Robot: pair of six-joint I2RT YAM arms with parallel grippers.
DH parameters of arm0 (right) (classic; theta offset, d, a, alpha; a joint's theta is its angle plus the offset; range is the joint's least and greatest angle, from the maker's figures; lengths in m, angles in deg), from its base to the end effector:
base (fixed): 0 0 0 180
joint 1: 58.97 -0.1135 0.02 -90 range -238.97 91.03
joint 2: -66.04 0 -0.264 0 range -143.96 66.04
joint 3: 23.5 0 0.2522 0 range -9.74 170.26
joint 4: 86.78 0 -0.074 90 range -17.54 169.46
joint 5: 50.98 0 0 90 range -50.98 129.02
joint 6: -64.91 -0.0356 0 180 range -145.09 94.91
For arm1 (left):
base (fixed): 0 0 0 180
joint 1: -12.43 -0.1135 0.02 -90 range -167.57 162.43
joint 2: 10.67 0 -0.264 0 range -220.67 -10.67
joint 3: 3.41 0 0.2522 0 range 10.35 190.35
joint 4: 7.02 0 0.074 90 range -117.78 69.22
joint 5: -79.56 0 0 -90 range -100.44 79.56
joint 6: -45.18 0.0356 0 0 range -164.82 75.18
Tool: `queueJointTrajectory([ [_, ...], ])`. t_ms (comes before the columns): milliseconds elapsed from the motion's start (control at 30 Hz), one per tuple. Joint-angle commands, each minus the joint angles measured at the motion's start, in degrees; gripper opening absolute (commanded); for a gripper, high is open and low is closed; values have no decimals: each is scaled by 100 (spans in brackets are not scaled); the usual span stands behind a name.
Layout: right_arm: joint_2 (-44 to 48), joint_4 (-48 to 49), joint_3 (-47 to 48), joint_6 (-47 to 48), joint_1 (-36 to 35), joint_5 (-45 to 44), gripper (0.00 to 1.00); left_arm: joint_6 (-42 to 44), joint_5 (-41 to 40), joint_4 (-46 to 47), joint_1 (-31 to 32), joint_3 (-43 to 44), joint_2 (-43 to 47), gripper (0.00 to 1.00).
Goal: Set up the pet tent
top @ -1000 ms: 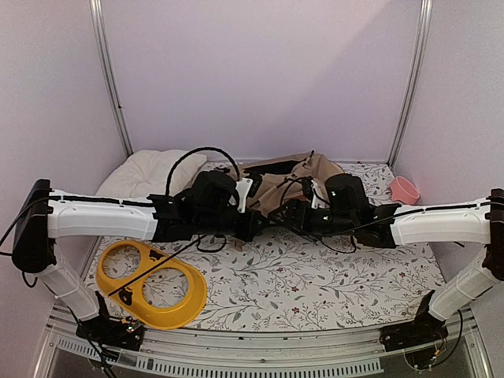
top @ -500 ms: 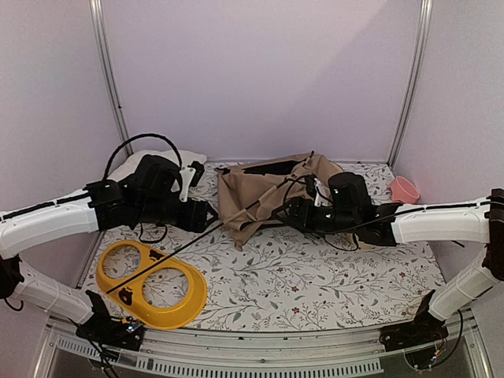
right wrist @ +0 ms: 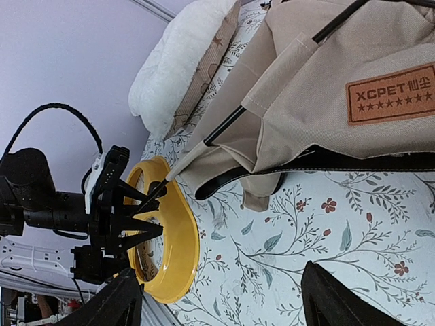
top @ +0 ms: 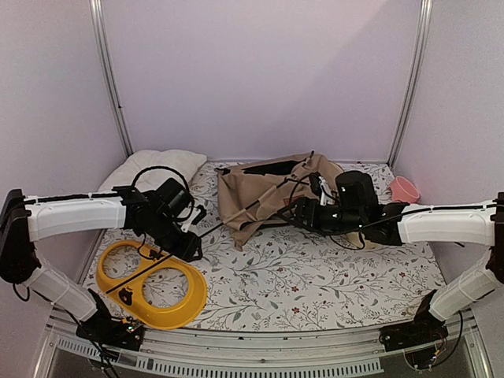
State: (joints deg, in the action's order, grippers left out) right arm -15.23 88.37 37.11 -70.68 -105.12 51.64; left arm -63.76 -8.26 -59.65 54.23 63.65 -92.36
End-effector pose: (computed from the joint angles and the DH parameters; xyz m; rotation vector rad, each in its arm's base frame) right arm 0.2120 0.2319 0.2386 -0.1664 2.2279 1.1807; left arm 0.1991 -0.1798 0.2100 0.5653 2.7418 -0.3306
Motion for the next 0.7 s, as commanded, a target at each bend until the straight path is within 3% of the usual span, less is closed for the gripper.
queueJointTrajectory([
  [0, 173, -31, -85, 161, 29, 111, 82, 155, 272, -180, -48, 276, -82, 40],
  [133, 183, -14, -41, 164, 35, 197, 83, 155, 402, 60, 170, 538, -138, 0],
  [667, -323, 779, 301, -550, -7, 764, 78, -564, 221, 2176, 1436, 1941, -1526, 0],
])
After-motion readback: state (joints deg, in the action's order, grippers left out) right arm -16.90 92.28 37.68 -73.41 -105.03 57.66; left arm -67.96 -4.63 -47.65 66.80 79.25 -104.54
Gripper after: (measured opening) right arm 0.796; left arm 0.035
